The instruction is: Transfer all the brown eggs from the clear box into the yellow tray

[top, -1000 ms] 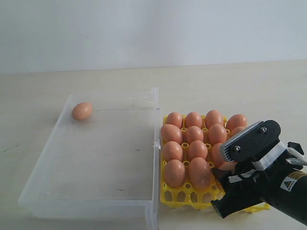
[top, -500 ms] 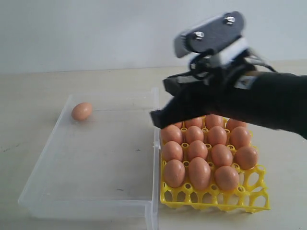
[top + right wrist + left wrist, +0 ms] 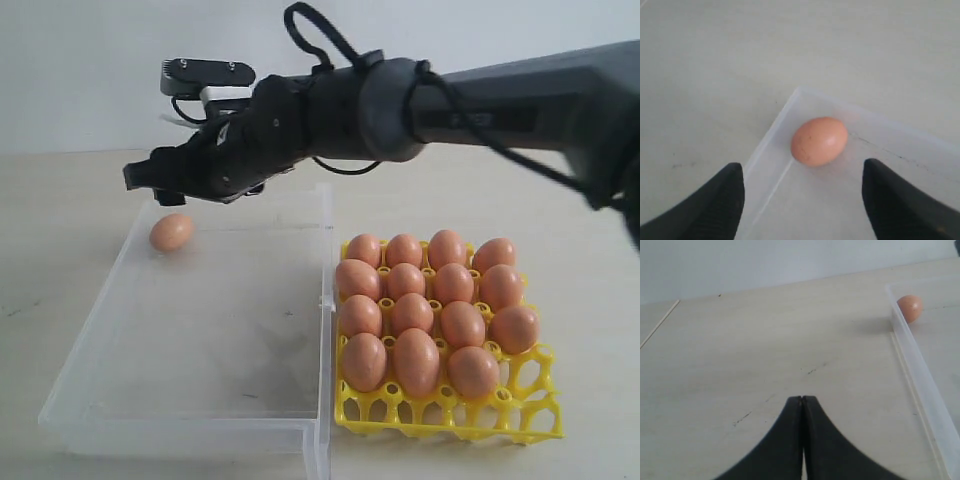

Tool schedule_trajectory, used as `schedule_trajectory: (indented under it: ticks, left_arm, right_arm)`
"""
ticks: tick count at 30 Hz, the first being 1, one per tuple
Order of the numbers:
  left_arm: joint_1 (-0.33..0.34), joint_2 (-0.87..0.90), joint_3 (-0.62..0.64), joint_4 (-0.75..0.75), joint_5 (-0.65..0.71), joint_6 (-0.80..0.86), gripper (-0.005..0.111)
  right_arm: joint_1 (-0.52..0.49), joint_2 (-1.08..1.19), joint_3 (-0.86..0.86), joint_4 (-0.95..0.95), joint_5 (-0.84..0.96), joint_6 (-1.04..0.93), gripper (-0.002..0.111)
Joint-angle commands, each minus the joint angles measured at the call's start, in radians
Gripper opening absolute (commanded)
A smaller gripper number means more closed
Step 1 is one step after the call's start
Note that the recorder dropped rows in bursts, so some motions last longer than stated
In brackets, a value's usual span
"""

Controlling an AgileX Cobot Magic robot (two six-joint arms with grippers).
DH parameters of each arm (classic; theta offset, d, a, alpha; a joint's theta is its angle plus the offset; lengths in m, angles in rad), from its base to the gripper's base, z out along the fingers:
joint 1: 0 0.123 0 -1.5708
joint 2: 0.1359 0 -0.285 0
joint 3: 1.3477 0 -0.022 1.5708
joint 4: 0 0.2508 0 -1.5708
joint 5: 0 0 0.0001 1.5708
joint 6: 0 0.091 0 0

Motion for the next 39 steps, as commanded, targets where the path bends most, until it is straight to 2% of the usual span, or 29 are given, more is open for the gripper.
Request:
schedule_trajectory:
  ticks: [1,10,30,33,39]
  left_arm:
    - [-0.006,-0.006,-0.004,-0.002,-0.009,-0.005,0.0]
    - [-0.006,-0.006,-0.004,-0.002,-0.009,-0.005,0.0]
    - [-0.006,-0.006,-0.004,-0.002,-0.009,-0.005,0.0]
    - [-0.006,-0.006,-0.004,-0.002,-0.009,-0.005,0.0]
    - [-0.006,-0.006,-0.004,-0.002,-0.009,-0.005,0.0]
  right_arm:
    - [-0.001,0.157,-0.196,-0.01,0.057,0.157,0.066]
    - [-0.001,0.318,-0.395,0.029,0.163,0.186,0.066]
    - [-0.003,0.399,-0.46,-0.013,0.118,0.204,0.066]
    - [-0.003,0.404,-0.46,-0.021,0.091,0.204,0.057]
    - [-0.006,0.41,-0.46,-0.021,0.097,0.191,0.014]
